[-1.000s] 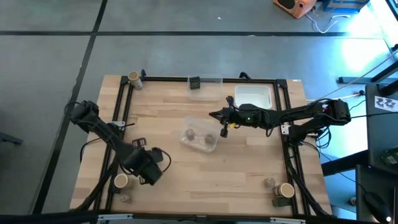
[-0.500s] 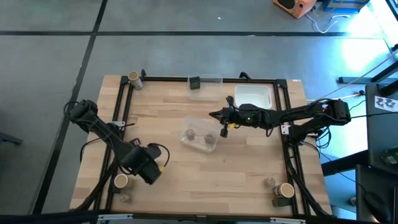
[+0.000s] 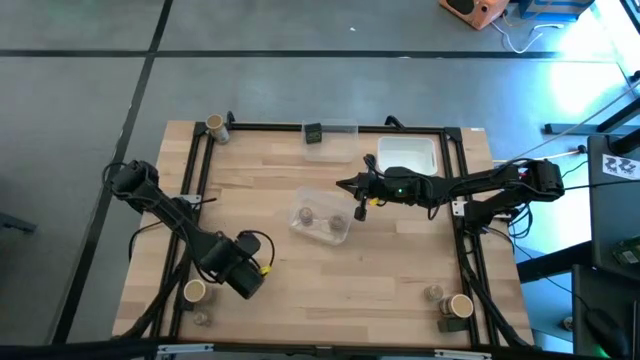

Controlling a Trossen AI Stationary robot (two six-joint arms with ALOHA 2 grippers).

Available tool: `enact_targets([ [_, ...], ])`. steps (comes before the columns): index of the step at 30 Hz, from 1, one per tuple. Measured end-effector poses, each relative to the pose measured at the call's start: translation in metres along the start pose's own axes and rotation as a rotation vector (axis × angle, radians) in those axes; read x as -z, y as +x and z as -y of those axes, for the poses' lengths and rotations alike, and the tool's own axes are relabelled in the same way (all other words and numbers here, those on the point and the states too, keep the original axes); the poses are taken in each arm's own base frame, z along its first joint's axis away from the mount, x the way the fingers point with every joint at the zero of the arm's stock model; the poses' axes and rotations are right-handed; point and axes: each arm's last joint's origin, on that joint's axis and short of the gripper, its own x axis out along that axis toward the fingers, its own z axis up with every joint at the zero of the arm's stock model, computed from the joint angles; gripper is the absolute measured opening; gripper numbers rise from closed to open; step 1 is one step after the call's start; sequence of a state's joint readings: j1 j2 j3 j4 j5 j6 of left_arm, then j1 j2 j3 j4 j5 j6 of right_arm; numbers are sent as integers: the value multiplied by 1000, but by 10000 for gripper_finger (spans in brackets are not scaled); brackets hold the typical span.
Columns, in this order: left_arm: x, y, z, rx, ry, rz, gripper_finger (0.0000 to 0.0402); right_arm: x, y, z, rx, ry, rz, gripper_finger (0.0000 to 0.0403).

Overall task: Sort spices by type
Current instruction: Put the middle black seasoning can into the top transparent bin

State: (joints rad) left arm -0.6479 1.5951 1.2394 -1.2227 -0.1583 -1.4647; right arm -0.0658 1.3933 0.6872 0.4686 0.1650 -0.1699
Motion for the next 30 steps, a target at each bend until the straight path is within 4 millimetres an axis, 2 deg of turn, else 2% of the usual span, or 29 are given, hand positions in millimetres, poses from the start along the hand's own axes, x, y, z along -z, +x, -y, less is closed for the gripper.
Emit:
enact_targets([
  [9,3,15,-6,-41,-13,-13,263,0,0,0,0,0,1,17],
  [18,7,32,-3,21,86,-44,256,0,0,0,0,0,1,17],
  [24,7,36,-4,27,139,-52,189,0,0,0,1,-1,1,17],
  [30,5,37,-5,30,287,-49,114,0,0,0,1,-20,1,17],
])
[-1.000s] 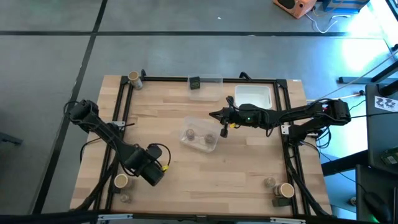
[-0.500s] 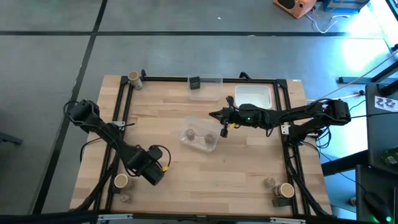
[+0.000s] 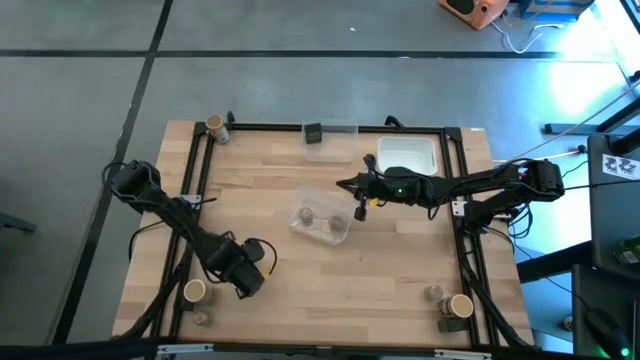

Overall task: Sort spices by type
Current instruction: Put the middle black seasoning can into the top transparent bin

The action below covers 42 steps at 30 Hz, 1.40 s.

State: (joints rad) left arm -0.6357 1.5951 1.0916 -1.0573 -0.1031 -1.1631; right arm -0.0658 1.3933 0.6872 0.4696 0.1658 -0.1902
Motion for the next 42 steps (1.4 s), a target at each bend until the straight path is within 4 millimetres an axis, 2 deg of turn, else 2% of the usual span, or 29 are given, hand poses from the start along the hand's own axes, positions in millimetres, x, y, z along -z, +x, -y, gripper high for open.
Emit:
enact_targets([
  [6,-11,-2,-5,-10,156,-5,114,0,0,0,0,0,0,17],
  [11,-30,-16,-11,-41,281,25,122,1,0,0,-2,-2,-7,17],
  [19,-81,-48,-29,-119,429,169,123,6,0,0,34,0,-62,17],
  [26,-128,-69,-62,-167,467,245,124,12,-1,-1,26,-14,-126,17],
  [33,-161,-90,-95,-189,469,300,126,19,-2,-2,12,-28,-197,17],
  [42,-212,-100,-137,-281,483,541,128,30,-5,-4,-11,-51,-317,17],
])
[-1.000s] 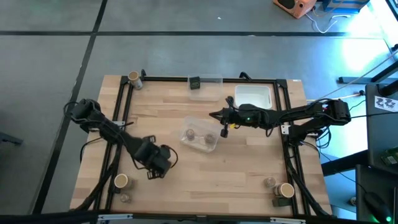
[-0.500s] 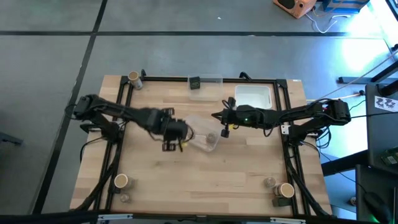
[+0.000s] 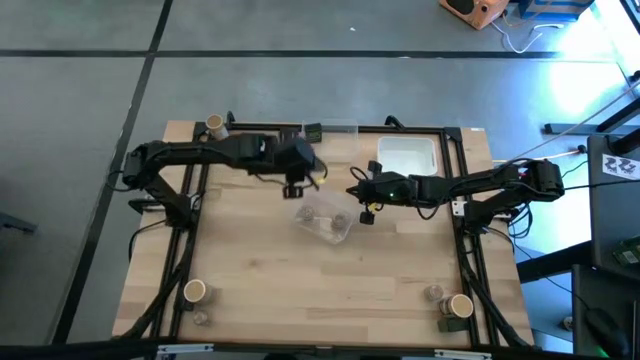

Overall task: Sort spices by type
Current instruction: Put the middle black seasoning can into the top transparent bin

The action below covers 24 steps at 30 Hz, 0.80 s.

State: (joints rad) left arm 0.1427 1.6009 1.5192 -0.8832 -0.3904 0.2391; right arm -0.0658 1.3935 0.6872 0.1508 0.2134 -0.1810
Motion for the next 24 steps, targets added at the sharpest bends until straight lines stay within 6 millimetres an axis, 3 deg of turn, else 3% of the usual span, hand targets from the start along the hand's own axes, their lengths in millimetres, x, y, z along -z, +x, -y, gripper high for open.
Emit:
enact_targets([
  [10,-4,36,-65,-137,3,132,128,10,0,-2,-18,-21,-97,17],
  [17,2,80,-78,-144,82,63,128,12,-1,-2,-20,-59,-120,17],
  [24,15,104,-84,-116,79,-32,128,12,-1,-2,-21,-84,-118,17],
])
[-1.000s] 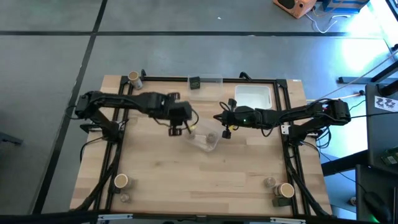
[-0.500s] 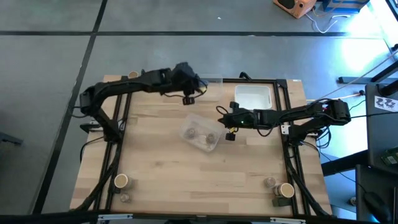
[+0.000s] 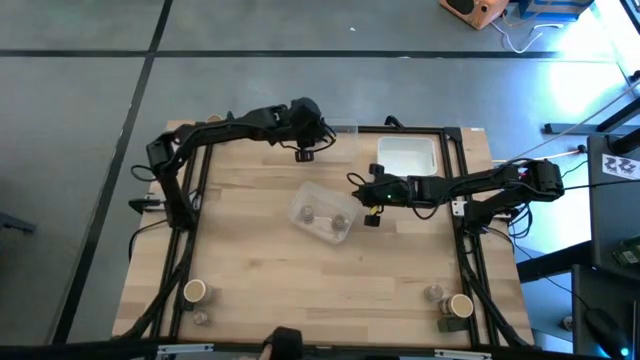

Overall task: Sort spices by type
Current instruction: Put the middle black seasoning can into the top transparent bin

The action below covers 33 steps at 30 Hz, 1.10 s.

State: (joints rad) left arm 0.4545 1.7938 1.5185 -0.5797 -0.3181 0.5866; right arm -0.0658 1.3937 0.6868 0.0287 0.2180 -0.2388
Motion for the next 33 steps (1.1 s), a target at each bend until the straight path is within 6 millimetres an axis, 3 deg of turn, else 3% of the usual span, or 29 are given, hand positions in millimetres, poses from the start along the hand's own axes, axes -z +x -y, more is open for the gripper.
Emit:
enact_targets([
  [8,12,25,-4,129,-69,0,126,-4,0,1,9,-13,36,17],
  [21,32,72,0,184,-98,-109,127,-7,0,2,20,-11,74,17],
  [29,35,80,2,187,-128,-125,130,-7,0,2,19,-12,71,17],
  [33,36,80,3,191,-141,-135,156,-7,0,2,19,-12,70,17],
])
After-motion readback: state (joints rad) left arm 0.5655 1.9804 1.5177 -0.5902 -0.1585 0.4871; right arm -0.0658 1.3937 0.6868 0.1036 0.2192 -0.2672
